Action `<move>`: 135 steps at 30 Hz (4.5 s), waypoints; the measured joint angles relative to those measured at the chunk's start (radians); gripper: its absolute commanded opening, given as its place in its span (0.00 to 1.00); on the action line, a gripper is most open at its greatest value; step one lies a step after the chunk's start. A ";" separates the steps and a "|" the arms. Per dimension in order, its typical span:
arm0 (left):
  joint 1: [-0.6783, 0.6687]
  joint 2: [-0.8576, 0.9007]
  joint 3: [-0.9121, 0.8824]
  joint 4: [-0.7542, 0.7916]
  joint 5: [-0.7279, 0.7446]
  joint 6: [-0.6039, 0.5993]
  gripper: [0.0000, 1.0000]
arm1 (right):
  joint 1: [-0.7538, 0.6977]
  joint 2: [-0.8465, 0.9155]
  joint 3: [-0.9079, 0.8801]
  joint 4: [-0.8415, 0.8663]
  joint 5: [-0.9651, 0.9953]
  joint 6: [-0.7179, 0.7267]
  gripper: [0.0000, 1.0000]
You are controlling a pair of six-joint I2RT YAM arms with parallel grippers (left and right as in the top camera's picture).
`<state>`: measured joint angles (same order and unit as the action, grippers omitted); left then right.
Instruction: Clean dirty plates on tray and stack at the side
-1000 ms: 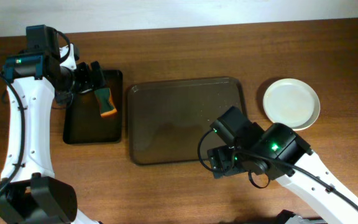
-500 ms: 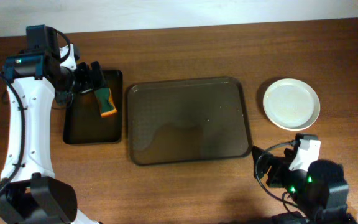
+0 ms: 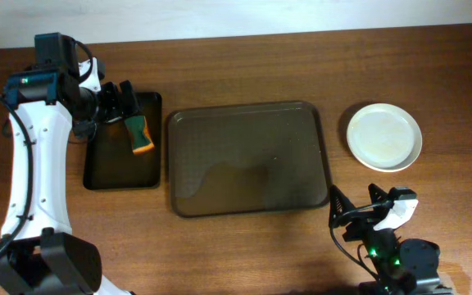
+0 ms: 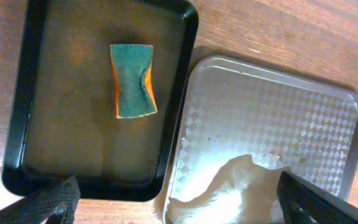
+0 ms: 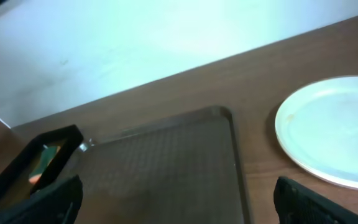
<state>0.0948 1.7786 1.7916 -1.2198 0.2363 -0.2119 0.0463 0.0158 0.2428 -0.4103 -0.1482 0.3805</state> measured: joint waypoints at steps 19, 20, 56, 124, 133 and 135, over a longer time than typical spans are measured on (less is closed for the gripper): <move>0.000 0.000 0.000 0.000 0.000 0.000 1.00 | 0.000 -0.003 -0.230 0.380 0.156 -0.105 0.98; 0.000 0.000 0.000 0.000 0.000 0.000 1.00 | 0.000 -0.004 -0.230 0.353 0.172 -0.130 0.98; 0.002 0.000 0.000 -0.039 -0.050 0.004 1.00 | 0.000 -0.004 -0.230 0.338 0.200 -0.371 0.98; -0.097 -1.763 -1.775 1.134 -0.267 0.320 1.00 | 0.000 -0.006 -0.230 0.337 0.200 -0.377 0.98; -0.097 -1.763 -1.775 1.134 -0.267 0.320 1.00 | 0.000 -0.006 -0.230 0.337 0.200 -0.378 0.98; -0.097 -1.763 -1.775 1.134 -0.267 0.320 1.00 | 0.000 -0.006 -0.230 0.337 0.200 -0.377 0.98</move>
<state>-0.0021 0.0154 0.0166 -0.0856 -0.0307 0.1078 0.0463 0.0101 0.0128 -0.0734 0.0521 0.0032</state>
